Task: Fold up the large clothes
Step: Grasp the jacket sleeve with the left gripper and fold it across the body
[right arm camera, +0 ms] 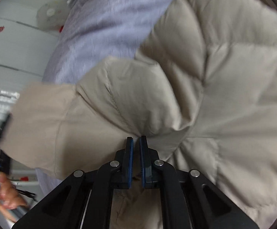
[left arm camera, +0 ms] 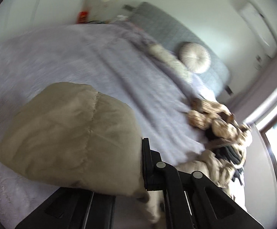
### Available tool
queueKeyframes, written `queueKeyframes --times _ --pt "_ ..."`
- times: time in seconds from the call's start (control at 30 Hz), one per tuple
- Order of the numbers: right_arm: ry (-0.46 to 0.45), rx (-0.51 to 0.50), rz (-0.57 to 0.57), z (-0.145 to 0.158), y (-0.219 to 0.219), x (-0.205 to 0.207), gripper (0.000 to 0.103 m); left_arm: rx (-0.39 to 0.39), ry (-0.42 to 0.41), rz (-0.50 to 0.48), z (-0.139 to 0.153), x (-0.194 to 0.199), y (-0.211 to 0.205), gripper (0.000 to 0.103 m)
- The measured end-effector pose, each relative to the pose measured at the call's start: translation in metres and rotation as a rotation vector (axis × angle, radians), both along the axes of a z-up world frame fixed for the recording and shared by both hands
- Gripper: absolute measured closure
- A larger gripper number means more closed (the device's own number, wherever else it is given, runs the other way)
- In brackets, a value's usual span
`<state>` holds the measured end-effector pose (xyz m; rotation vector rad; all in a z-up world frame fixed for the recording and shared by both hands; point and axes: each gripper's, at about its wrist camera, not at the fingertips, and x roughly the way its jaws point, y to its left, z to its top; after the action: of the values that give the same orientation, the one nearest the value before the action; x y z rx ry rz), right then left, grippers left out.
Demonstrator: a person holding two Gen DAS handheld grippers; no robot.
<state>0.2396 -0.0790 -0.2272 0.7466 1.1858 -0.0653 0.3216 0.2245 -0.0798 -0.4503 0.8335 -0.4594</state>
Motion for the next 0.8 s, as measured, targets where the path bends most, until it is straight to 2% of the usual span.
queueKeyframes --times 0.07,0.17,0.27,0.33,0.43,0.5,0.57,0.67,0.7,0.77,0.8 --pt "0.008 0.028 0.016 -0.008 -0.003 0.009 0.098 -0.010 -0.042 -0.071 0.020 -0.011 -0.032 0.096" --pt "-0.002 0.101 0.032 -0.004 -0.007 0.007 0.098 -0.024 -0.091 -0.172 0.044 -0.032 -0.081 0.096" --pt "-0.037 0.143 0.017 0.014 -0.023 -0.015 0.098 -0.015 -0.122 -0.285 0.060 -0.053 -0.139 0.096" --pt "-0.063 0.131 -0.013 0.029 -0.044 -0.038 0.098 0.025 -0.146 -0.353 0.065 -0.072 -0.179 0.096" --pt "-0.062 0.028 -0.095 0.051 -0.088 -0.081 0.098 0.101 -0.146 -0.469 0.054 -0.098 -0.245 0.096" --pt "-0.047 -0.049 -0.150 0.061 -0.115 -0.107 0.098 0.208 -0.133 -0.546 0.034 -0.119 -0.295 0.095" --pt "-0.017 -0.147 -0.213 0.068 -0.148 -0.138 0.097 0.333 -0.157 -0.592 0.008 -0.141 -0.333 0.095" --pt "0.011 -0.199 -0.265 0.071 -0.176 -0.163 0.095 0.500 -0.175 -0.642 -0.034 -0.167 -0.367 0.095" --pt "0.025 -0.211 -0.281 0.069 -0.184 -0.170 0.095 0.559 -0.175 -0.655 -0.048 -0.177 -0.375 0.093" --pt "0.033 -0.215 -0.299 0.066 -0.192 -0.174 0.095 0.614 -0.170 -0.675 -0.066 -0.187 -0.381 0.066" --pt "0.031 -0.212 -0.306 0.065 -0.194 -0.174 0.095 0.615 -0.167 -0.683 -0.070 -0.186 -0.385 0.039"
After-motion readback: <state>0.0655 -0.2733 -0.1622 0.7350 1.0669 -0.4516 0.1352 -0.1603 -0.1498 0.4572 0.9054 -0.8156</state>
